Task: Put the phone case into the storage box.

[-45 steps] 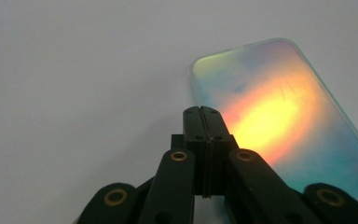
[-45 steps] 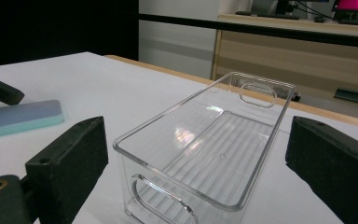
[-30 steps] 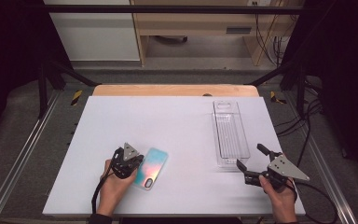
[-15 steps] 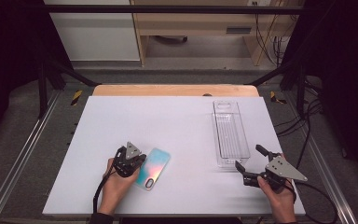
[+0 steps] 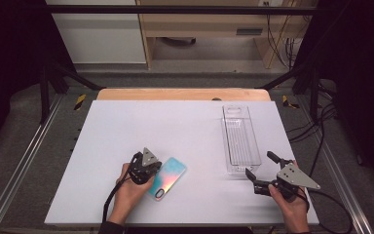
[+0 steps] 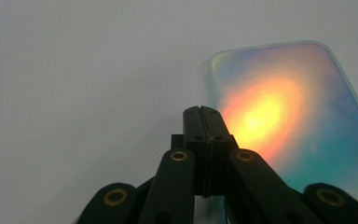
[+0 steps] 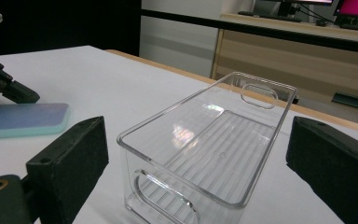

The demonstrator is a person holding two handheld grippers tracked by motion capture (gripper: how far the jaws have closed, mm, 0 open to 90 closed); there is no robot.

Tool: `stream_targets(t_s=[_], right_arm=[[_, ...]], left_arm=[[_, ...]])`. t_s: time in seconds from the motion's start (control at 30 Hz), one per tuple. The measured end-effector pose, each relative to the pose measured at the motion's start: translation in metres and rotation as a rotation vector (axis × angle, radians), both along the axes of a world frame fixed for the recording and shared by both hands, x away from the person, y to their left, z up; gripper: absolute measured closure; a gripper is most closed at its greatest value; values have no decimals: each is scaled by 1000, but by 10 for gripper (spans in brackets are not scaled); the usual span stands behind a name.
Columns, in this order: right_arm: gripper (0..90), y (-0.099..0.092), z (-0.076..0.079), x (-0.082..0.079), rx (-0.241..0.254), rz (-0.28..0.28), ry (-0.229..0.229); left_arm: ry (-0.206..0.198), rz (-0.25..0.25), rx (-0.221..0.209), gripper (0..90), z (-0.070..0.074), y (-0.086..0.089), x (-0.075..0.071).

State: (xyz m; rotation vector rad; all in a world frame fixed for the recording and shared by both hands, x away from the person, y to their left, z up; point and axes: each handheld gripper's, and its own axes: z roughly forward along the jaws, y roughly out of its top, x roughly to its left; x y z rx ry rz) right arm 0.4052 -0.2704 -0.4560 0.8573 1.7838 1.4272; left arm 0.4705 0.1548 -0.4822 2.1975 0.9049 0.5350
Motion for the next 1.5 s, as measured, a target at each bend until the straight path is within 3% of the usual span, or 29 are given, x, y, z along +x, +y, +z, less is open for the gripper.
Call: stream_targets(t_s=[0.53, 0.77, 0.87, 1.03, 1.13, 1.17, 1.2, 1.23, 1.27, 1.3, 1.43, 1.5], right_arm=[[57, 0, 0, 0, -12, 0, -3], [57, 1, 0, 0, -15, -1, 0], [57, 0, 0, 0, -16, -3, -1], [57, -1, 0, -1, -12, -7, 0], [56, -1, 0, -1, -15, -8, -5], [56, 0, 1, -1, -14, -7, -2], [56, 0, 1, -1, -14, -7, -2], [56, 0, 1, -1, -15, -7, -2], [56, 0, 1, -1, -17, -6, -4], [56, 0, 1, -1, -17, -6, -4], [56, 0, 1, -2, -18, -5, -4], [55, 0, 1, -2, -21, -5, -5]], left_arm=[[-6, -42, 8, 900, 0, -15, -6], [-9, -44, 9, 900, 0, -15, -6], [-28, -28, -10, 896, 3, -12, -8], [-71, 9, -46, 735, 12, -3, -14], [-86, 31, -86, 565, 17, 3, -17], [-92, 37, -101, 460, 19, 4, -18], [-100, 44, -113, 460, 21, 5, -19], [-105, 49, -126, 398, 22, 6, -19], [-106, 52, -136, 298, 24, 7, -20], [-109, 53, -143, 298, 25, 7, -21], [-100, 54, -151, 127, 29, 7, -24], [-94, 52, -153, 93, 30, 7, -26]])
